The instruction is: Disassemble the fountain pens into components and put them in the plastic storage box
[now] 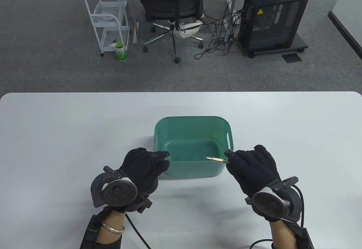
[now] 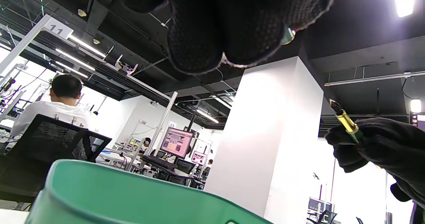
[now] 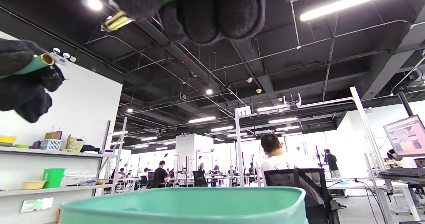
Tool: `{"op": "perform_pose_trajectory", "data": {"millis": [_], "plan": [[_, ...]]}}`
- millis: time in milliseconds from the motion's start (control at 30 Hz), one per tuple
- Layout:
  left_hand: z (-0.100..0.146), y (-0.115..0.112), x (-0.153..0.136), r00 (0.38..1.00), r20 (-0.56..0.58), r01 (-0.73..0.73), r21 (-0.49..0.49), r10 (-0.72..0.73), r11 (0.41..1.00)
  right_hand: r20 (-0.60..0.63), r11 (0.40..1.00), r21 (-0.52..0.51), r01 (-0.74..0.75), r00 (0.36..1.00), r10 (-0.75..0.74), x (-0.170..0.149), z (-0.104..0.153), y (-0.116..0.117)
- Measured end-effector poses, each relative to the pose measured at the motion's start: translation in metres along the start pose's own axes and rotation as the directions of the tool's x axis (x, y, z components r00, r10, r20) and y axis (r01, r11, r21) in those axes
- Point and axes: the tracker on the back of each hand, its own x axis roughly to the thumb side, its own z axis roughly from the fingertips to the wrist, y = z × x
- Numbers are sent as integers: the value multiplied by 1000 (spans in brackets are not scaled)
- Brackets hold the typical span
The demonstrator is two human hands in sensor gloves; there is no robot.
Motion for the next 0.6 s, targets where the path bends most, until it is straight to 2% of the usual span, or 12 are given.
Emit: {"op": "perform_pose_trajectory", "data": {"millis": [267,600], "plan": [[0,-2,3,1000,7,13,5,-13,1000,5,1000,-2,19,1000,-19,1,1,-1],[-4,-13,11,997,12,77,-49,-77,996,14,999,-14,31,999,-31,2,2,-3]]}}
